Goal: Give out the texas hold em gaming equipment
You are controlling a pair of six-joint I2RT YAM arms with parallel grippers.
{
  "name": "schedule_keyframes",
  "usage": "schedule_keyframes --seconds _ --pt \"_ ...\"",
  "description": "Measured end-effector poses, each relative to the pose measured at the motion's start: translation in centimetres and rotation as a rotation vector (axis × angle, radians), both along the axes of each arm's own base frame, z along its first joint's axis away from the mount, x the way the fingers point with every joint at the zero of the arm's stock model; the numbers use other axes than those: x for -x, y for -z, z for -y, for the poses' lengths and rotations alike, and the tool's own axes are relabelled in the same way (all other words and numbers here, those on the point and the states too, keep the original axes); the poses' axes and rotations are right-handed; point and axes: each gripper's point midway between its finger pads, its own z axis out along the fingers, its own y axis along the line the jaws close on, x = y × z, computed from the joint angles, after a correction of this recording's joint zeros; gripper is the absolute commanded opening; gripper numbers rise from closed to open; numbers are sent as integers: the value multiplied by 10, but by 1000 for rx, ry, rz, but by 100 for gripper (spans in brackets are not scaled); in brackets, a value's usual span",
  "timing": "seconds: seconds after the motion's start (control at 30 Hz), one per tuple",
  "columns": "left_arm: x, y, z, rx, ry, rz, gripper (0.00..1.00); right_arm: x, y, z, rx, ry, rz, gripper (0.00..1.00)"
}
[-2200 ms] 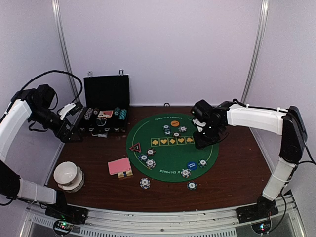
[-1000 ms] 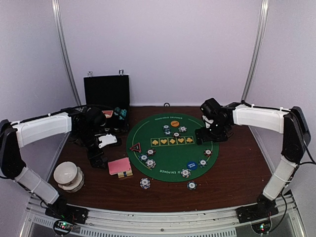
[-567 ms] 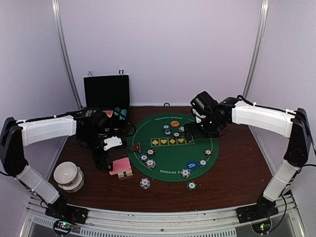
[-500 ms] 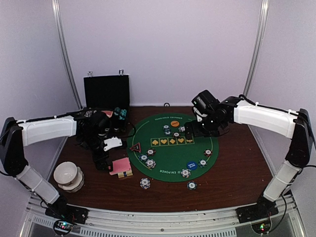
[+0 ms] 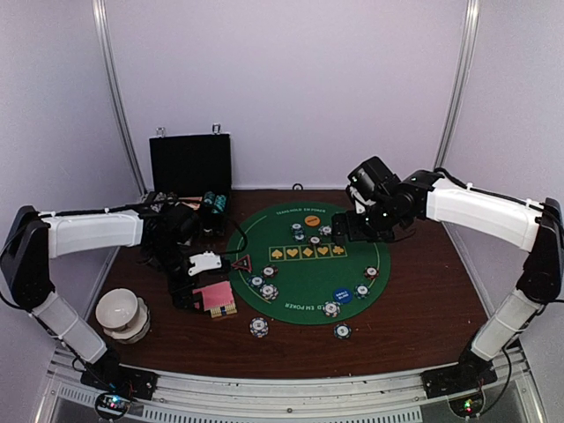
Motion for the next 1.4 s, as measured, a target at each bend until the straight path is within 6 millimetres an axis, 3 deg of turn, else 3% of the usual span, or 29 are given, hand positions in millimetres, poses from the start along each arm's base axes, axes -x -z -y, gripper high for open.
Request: schedule_keyframes --seconds 1.4 --pt "-4 27 2 -35 69 -25 98 6 -3 -5 -23 -25 -5 100"
